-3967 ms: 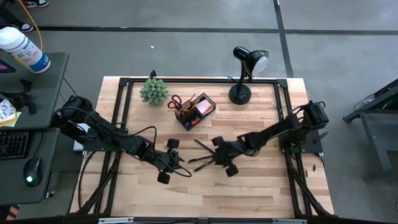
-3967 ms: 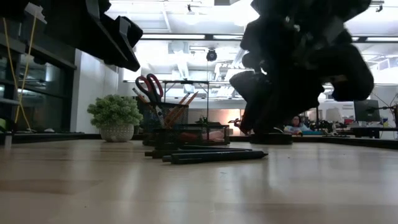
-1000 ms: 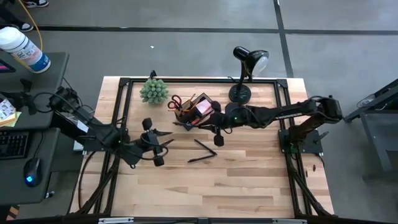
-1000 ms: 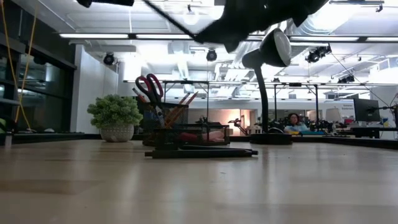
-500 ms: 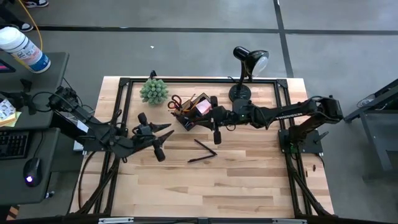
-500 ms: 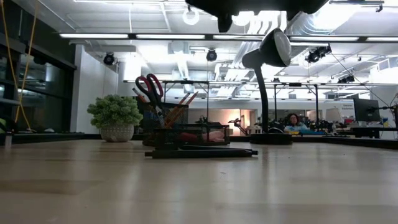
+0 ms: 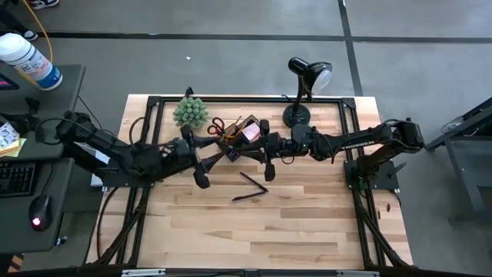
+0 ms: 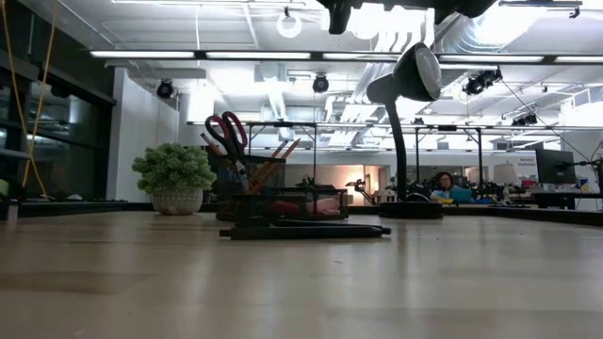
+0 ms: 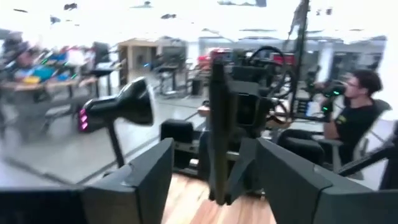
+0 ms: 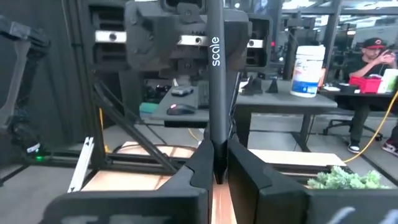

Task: Pick and place office supplies into organizer
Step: Put the bottom black pen into the black desk organizer

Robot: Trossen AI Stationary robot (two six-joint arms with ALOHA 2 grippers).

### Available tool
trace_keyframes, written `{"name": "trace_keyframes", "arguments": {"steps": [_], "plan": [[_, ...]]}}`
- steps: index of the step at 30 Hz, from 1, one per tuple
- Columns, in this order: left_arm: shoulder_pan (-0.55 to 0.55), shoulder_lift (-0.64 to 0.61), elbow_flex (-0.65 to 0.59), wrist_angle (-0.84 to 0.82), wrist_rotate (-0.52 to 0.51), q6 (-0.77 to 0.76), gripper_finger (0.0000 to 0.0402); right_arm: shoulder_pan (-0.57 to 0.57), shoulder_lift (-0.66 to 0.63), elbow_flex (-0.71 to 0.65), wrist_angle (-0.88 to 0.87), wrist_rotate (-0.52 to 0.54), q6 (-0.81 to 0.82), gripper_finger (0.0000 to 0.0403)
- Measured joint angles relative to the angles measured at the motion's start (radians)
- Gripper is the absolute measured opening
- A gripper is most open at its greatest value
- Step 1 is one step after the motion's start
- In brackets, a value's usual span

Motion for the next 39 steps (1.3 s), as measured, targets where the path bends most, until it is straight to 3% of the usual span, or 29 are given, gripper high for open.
{"name": "trace_keyframes", "arguments": {"steps": [6, 27, 39], "plan": [[0.047, 0.001, 0.0, 0.007, 0.102, 0.02, 0.0233, 0.0, 0.0, 0.0, 0.053, 0.03, -0.001, 0.0028], [0.097, 0.055, 0.0, 0.234, 0.142, 0.015, 0.0196, -0.002, 0.0, 0.0, 0.048, 0.03, -0.003, 0.0028], [0.097, 0.098, 0.0, 0.242, 0.105, -0.141, 0.0152, -0.002, 0.001, 0.0, 0.015, 0.062, -0.032, 0.0029]]}}
